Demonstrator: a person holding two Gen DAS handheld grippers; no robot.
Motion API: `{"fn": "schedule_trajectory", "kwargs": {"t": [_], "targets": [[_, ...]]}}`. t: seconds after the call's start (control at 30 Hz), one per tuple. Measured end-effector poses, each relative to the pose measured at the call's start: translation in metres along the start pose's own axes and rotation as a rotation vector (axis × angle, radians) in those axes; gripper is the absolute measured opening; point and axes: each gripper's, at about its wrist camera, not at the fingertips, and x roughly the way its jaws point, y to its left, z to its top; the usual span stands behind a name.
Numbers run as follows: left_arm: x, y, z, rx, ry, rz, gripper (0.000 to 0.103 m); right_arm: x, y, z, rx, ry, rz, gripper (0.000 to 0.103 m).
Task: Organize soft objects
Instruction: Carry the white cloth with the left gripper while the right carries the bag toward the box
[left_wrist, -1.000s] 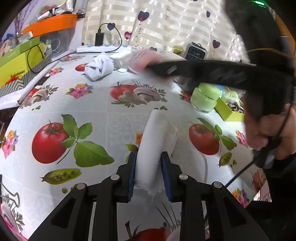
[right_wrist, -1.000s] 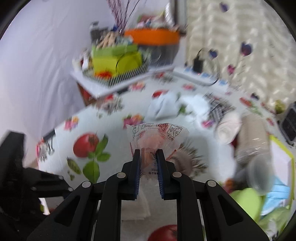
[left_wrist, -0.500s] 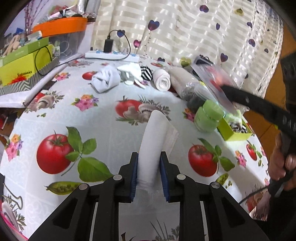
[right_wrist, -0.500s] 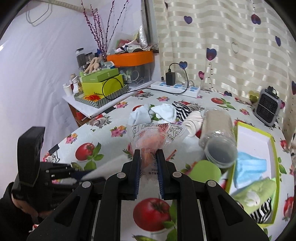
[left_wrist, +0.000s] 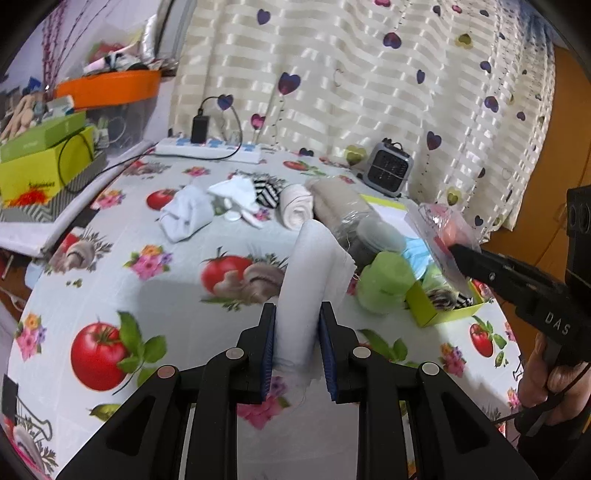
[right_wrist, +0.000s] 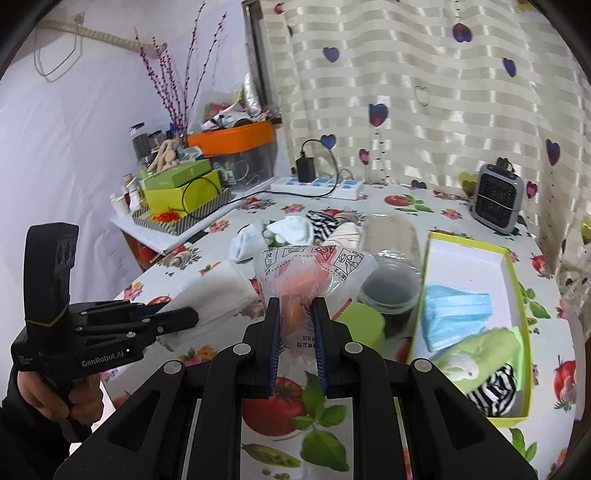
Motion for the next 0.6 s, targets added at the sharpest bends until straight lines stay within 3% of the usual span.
{"fn": "schedule_trajectory", "kwargs": {"t": [0.6], "targets": [[0.011,-0.069,0.037,0.098,-0.033,-0.082,0.021,-0.032,-0.056,-0.009,0.1,-0.043,-0.084,0.017]]}}
